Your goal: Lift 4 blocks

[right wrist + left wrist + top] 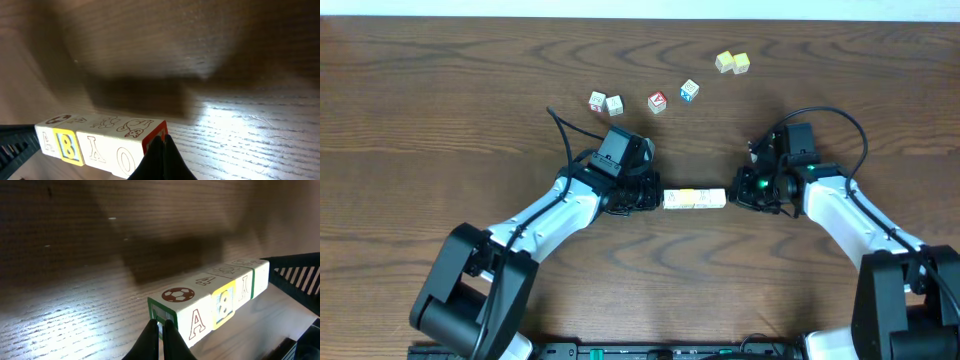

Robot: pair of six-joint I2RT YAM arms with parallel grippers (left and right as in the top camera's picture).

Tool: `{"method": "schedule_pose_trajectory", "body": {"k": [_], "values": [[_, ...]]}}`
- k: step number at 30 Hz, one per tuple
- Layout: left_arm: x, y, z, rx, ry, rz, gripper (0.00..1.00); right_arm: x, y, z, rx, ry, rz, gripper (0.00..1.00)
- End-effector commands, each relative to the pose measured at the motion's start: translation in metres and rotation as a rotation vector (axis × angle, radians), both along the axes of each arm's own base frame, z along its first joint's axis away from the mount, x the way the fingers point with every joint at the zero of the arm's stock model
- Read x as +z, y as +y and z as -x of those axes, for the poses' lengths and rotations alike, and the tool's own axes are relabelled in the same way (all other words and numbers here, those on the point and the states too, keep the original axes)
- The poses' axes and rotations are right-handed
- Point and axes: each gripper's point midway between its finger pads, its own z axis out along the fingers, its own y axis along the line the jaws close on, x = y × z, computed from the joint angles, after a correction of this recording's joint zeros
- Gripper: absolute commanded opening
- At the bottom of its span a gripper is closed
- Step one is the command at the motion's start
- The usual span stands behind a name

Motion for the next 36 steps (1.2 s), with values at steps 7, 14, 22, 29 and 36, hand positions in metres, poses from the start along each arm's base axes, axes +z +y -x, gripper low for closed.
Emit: {"method": "schedule_pose_trajectory", "body": {"k": [7,14,22,29,36], "values": [[-0.009,-0.018,0.012,-0.053,0.058,0.049,0.07,0.01,0.034,0.012,0.074,0.035,-0.152,0.01],[-0.015,-0.017,0.013,-0.053,0.07,0.042,0.07,0.0,0.033,0.014,0.072,0.063,-0.149,0.01],[-0.015,-0.017,0.013,-0.053,0.07,0.042,0.07,-0.008,0.032,0.017,0.069,0.084,-0.139,0.01],[-0.015,-0.016,0.012,-0.051,0.069,0.039,0.07,-0.008,0.032,0.016,0.067,0.083,-0.138,0.01],[-0.015,-0.017,0.012,-0.051,0.066,0.04,0.07,-0.013,0.029,0.019,0.063,0.09,-0.124,0.01]]}}
